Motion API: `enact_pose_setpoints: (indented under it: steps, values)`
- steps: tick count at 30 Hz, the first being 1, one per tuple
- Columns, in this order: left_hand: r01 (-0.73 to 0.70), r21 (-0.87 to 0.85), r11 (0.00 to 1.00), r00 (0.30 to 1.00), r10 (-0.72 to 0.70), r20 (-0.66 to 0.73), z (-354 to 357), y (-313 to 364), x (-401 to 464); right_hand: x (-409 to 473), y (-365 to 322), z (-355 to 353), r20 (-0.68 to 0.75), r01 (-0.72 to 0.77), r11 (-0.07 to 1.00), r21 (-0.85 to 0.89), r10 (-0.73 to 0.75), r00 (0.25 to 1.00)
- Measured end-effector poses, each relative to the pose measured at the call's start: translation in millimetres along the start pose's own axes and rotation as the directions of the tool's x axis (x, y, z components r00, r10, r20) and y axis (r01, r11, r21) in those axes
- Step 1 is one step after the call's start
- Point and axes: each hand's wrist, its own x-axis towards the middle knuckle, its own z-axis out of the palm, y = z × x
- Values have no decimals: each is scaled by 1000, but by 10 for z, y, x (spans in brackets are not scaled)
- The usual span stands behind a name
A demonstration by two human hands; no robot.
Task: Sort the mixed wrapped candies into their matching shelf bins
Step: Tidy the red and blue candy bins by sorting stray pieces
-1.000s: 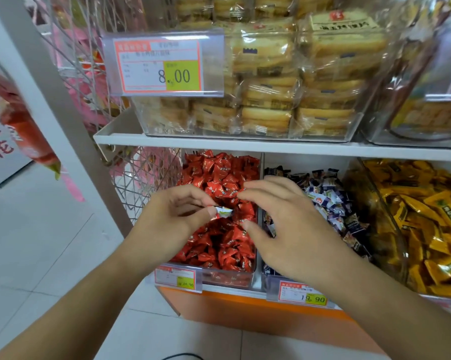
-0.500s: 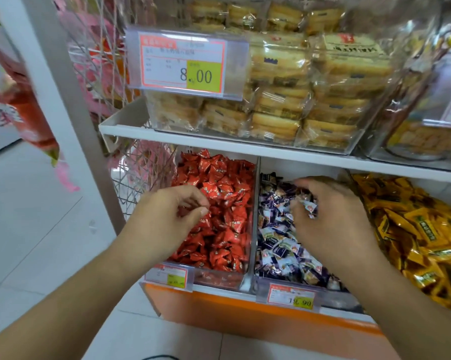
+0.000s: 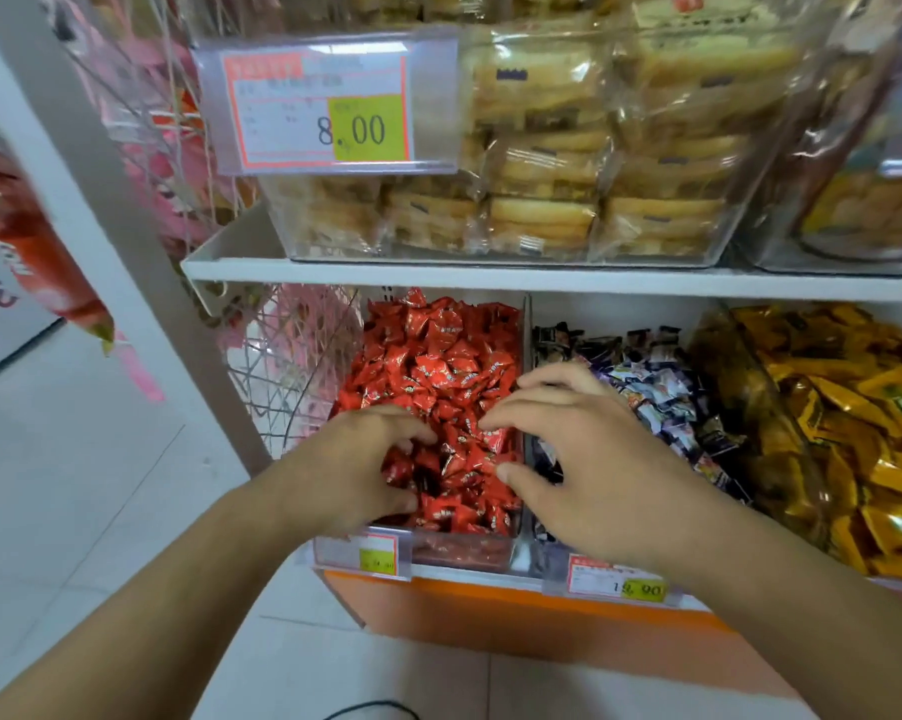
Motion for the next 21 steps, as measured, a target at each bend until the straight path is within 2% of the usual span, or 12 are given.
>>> enact_pose_setpoints:
  steps: [8, 12, 17, 21]
  values:
    - [7, 123, 992, 999, -13, 49, -51, 8, 44, 11, 50, -4, 21, 12, 1000, -27, -11, 1000]
    - [-70, 266, 961, 993, 40, 115, -58, 51, 126, 3, 50, -15, 25, 33, 999, -39, -32, 999]
    - [-149, 316, 937, 966, 70, 247, -38, 141, 212, -6, 41, -15, 14, 45, 998, -33, -45, 999]
    - [-182, 376, 909, 965, 91, 247, -14, 211, 255, -9, 40, -4, -1, 43, 999, -20, -43, 999]
